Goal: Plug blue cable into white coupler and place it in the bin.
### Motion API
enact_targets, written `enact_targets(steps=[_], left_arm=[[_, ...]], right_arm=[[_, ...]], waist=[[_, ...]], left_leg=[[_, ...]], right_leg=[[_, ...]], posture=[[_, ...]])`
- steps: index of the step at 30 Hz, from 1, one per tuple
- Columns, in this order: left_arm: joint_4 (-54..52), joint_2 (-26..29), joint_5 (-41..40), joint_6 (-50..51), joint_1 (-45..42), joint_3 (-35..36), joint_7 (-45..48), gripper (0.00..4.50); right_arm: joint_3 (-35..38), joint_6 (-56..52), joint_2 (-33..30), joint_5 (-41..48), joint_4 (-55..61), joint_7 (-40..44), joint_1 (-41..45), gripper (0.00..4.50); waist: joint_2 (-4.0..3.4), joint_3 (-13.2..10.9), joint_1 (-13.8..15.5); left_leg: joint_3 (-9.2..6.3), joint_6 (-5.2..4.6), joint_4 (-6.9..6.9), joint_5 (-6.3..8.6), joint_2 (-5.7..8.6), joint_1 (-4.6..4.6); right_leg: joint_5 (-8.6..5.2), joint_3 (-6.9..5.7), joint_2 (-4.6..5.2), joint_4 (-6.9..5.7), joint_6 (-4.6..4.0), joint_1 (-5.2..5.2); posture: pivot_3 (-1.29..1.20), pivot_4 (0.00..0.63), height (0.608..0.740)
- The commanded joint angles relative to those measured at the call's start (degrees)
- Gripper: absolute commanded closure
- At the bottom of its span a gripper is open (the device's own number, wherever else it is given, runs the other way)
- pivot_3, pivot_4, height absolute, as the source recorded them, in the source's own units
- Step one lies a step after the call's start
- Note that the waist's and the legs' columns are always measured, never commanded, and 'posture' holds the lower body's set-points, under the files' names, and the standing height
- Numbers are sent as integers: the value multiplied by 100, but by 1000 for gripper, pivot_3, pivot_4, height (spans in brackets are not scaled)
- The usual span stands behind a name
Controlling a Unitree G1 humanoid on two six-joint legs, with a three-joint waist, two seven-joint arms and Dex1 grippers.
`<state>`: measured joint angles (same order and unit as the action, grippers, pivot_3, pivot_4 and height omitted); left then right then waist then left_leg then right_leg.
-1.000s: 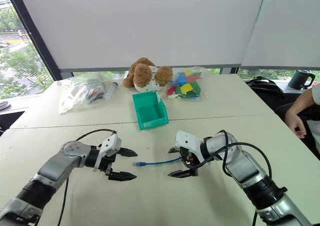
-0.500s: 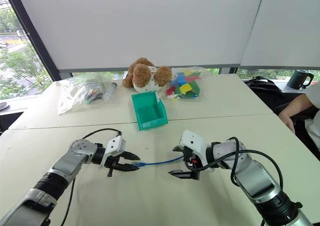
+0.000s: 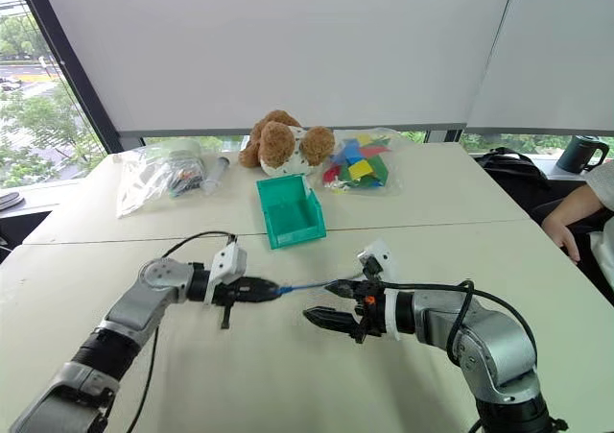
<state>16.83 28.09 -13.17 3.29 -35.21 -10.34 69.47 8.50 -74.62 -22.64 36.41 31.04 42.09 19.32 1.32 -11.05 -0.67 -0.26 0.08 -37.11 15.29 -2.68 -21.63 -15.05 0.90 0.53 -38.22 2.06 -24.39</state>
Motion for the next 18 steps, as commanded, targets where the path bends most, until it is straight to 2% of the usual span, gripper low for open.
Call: enact_targets(steps=[1,6,12,18], left_arm=[[-381,-113,-156,104,-113,200,-244,4476],[-621,-166,-160,221,-64,203,-332,4476],[-786,-178,-160,308,-64,161,-414,4476],[-904,-158,-145,398,-45,153,-438,4476]], right_arm=[[608,-697,666,415,-88,-701,344,513],[1349,-1246,1832,435,-722,-1634,941,513],[1986,-1550,2816,475,-1152,-2298,1386,513],[2427,-1623,3335,525,-1449,-2711,1714,513]], waist=[[0,0,-41],[-3,0,-39],[-4,0,-32],[-5,0,-28]], left_leg=[[1,0,1,0,0,2],[-4,0,10,0,-5,7],[-2,0,10,0,-3,-2],[-3,0,9,0,-2,-4]], right_leg=[[0,2,-1,0,0,0],[0,2,-10,-2,-1,-1],[0,2,-4,0,0,-6],[0,0,-2,1,0,-8]], posture=[[0,150,740],[0,150,740],[0,150,740],[0,150,740]])
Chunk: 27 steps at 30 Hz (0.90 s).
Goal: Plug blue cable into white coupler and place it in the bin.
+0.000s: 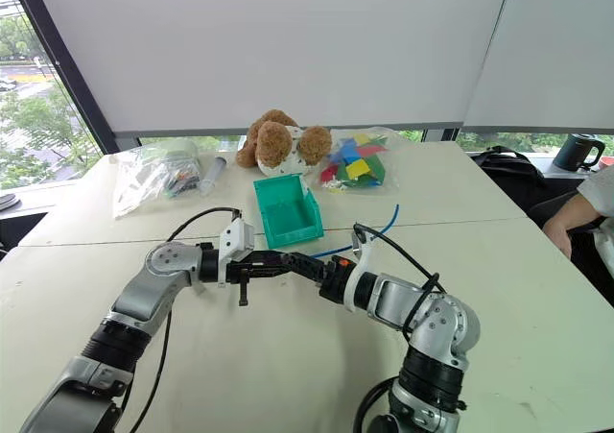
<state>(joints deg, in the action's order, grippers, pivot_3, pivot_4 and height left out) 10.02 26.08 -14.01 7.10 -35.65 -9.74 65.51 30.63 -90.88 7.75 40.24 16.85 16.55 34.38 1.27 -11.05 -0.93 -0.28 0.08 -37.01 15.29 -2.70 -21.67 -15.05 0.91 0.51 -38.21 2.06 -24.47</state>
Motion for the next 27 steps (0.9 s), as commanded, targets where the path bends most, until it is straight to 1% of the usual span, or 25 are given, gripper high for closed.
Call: enact_targets(steps=[1,5,7,8,9,10,11,12,14,22,24,25,27], left_arm=[[-231,48,-59,25,2,90,-42,4476],[-316,83,-44,59,61,65,-50,4476],[-331,88,-35,56,86,62,-56,4500],[-334,87,-28,53,97,60,-60,4500],[-340,86,-21,50,109,58,-63,4500],[-326,83,-10,30,119,54,-63,4500],[-307,83,0,8,129,53,-60,4500],[-276,79,10,-18,132,54,-60,4500],[-224,71,23,-57,132,59,-61,4500],[26,3,58,-222,132,107,-123,4500],[-73,104,-72,-1,209,172,-34,3496],[-154,173,-96,66,267,213,-35,3201],[-323,343,-101,141,395,332,-125,2207]], right_arm=[[240,2,314,169,-56,-198,226,513],[286,-3,337,272,-86,-323,247,513],[266,-7,324,337,-81,-356,233,1048],[252,-12,320,365,-78,-371,225,1373],[242,-14,321,393,-71,-389,216,1810],[223,-12,319,423,-66,-402,205,2417],[199,-11,316,450,-56,-415,192,2860],[175,-10,316,472,-51,-428,184,3480],[145,-10,321,522,-43,-459,172,4471],[52,-33,315,656,8,-575,195,4471],[93,-15,300,677,-35,-604,278,4500],[113,-8,292,693,-43,-615,315,4500],[129,30,242,738,-70,-640,392,4500]], waist=[[0,0,-5],[-1,0,-30],[-1,0,-33],[-1,0,-33],[-1,-1,-32],[-1,-1,-30],[-1,-1,-26],[-1,-1,-25],[-1,-1,-25],[-1,-1,-27],[-1,-1,-29],[-2,-1,-39],[-2,-1,-86]], left_leg=[[0,0,0,0,1,0],[0,0,2,0,1,-1],[0,0,4,0,0,0],[0,-1,5,0,-1,1],[-1,0,5,0,-1,1],[-1,-1,5,0,-1,1],[-1,-1,5,0,-1,0],[-1,0,5,0,-1,-1],[0,-1,5,0,-1,-2],[-1,-1,5,0,-1,-7],[-1,-1,5,0,-1,-10],[-2,-1,5,0,-1,-11],[-1,-1,6,0,-2,-13]], right_leg=[[0,0,0,0,0,0],[0,0,-1,0,0,-2],[0,1,-2,0,0,-3],[0,1,-2,0,0,-3],[0,1,-3,0,0,-3],[0,1,-3,0,0,-3],[0,1,-3,0,0,-3],[0,0,-3,0,0,-3],[0,0,-2,1,0,-4],[0,0,-2,3,0,-8],[0,0,-2,3,0,-10],[0,0,-2,4,0,-11],[-1,1,-3,4,0,-15]], posture=[[0,150,740],[0,150,740],[0,150,740],[0,150,740],[0,150,740],[0,150,740],[0,150,740],[0,150,740],[0,150,740],[0,150,740],[0,150,740],[0,150,740],[0,150,740]])
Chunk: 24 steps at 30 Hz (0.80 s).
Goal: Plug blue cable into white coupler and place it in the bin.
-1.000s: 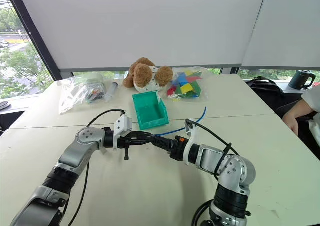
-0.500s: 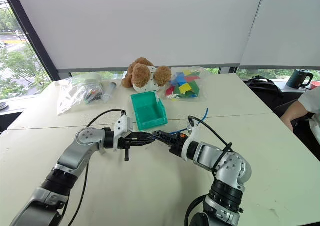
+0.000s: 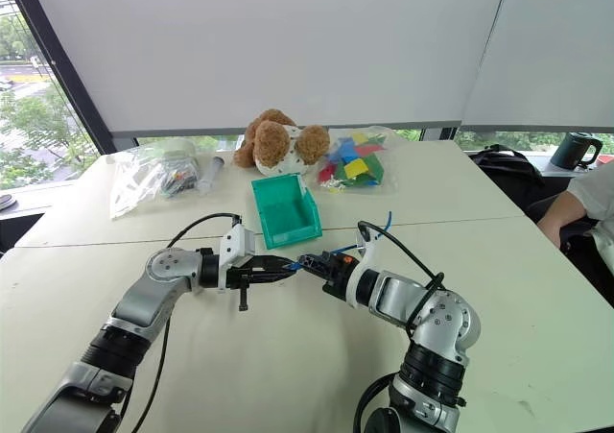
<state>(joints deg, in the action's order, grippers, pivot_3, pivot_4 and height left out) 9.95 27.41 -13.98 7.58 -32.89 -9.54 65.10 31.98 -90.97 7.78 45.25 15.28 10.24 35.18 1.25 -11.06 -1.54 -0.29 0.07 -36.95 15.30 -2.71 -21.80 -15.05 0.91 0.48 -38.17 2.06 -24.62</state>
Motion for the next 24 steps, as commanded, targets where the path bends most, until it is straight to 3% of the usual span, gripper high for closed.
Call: enact_targets(steps=[1,4,5,11,15,24], left_arm=[[-398,307,-90,103,189,390,-158,1659],[-726,646,-70,214,455,831,-582,123],[-854,745,-71,282,544,994,-754,52],[-1589,1072,-127,738,1404,2085,-1822,52],[-1719,1063,-283,824,2026,2486,-2005,52],[-691,850,-575,343,2386,2572,-1739,52]], right_arm=[[-7,66,205,254,69,-19,354,4500],[-113,205,2,261,-17,28,476,4500],[-143,248,-55,264,-58,48,511,4500],[-476,545,-348,286,-285,243,592,4500],[-753,688,-477,312,-429,412,599,4500],[-1157,951,-680,352,-398,567,541,4500]], waist=[[0,0,-57],[-1,0,-104],[-1,0,-114],[-2,-1,-102],[-2,-1,-102],[-2,-1,-94]], left_leg=[[-1,0,2,0,0,-1],[-9,0,2,0,-3,-15],[-8,0,2,0,-4,-20],[-4,0,1,0,-8,-47],[-3,0,0,0,-9,-53],[-4,0,0,0,-7,-54]], right_leg=[[0,0,0,0,0,-1],[0,-5,3,0,0,-12],[0,-4,4,-1,0,-17],[1,-3,12,5,1,-40],[2,-3,17,6,2,-46],[3,-5,16,6,-1,-48]], posture=[[0,150,740],[0,150,740],[0,150,740],[0,150,740],[0,150,740],[0,150,740]])
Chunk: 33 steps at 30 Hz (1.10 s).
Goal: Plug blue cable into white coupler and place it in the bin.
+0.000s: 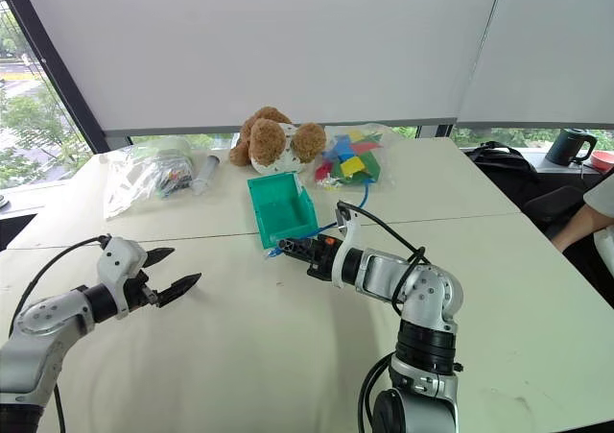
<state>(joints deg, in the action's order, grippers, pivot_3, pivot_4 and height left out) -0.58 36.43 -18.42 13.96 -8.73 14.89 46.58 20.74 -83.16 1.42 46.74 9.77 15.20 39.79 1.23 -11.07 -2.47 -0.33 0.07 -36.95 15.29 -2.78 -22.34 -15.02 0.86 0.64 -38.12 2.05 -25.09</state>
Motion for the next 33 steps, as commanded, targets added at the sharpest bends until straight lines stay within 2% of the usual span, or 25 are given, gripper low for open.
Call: enact_targets(steps=[1,9,10,11,18,21,25,30,33], left_arm=[[567,-81,-122,-367,-96,112,123,52],[1968,-269,-40,-824,-668,-210,553,52],[2079,-280,-37,-874,-731,-244,612,565],[2164,-291,-44,-932,-780,-261,653,708],[2303,-293,-101,-1018,-950,-502,1221,4137],[2101,-296,-152,-869,-1032,-727,1578,4085],[1999,-491,-76,-822,-1450,-1391,2268,4085],[2541,-1013,332,-1176,-2183,-2199,2774,4085],[2843,-1311,534,-1444,-2506,-2542,3003,4085]], right_arm=[[-40,184,-44,219,172,56,69,4500],[-117,280,-85,322,318,-51,-28,4500],[-130,291,-99,330,341,-61,-42,4500],[-139,303,-111,340,356,-74,-53,4500],[-315,355,-352,380,528,-37,-64,4500],[-854,507,-901,208,658,343,27,4500],[-2196,1335,-2139,-346,922,1478,275,4500],[-3709,2809,-3349,-1557,845,2739,664,4500],[-4304,3541,-3700,-2128,681,3327,860,4500]], waist=[[0,0,0],[1,0,-1],[0,0,-1],[1,0,0],[1,1,-2],[1,1,-4],[1,0,12],[3,1,14],[4,1,-18]], left_leg=[[0,0,0,0,0,0],[1,0,0,0,-1,-3],[0,0,1,0,-1,-5],[1,0,0,0,-1,-5],[0,0,1,0,-2,-5],[2,0,1,0,-1,-6],[2,0,-1,0,7,-8],[4,0,-9,0,13,-9],[8,-2,-9,1,14,-9]], right_leg=[[0,0,0,0,0,-1],[1,-1,-3,0,0,-5],[1,-1,-3,0,1,-5],[1,-1,-2,0,1,-5],[1,-1,-1,-1,1,-7],[1,-1,-1,-1,1,-7],[1,-2,-5,1,1,-7],[4,-2,-12,3,7,-5],[4,0,-15,10,10,-6]], posture=[[0,150,740],[0,150,740],[0,150,740],[0,150,740],[0,150,740],[0,150,740],[0,150,740],[0,150,740],[0,150,740]])
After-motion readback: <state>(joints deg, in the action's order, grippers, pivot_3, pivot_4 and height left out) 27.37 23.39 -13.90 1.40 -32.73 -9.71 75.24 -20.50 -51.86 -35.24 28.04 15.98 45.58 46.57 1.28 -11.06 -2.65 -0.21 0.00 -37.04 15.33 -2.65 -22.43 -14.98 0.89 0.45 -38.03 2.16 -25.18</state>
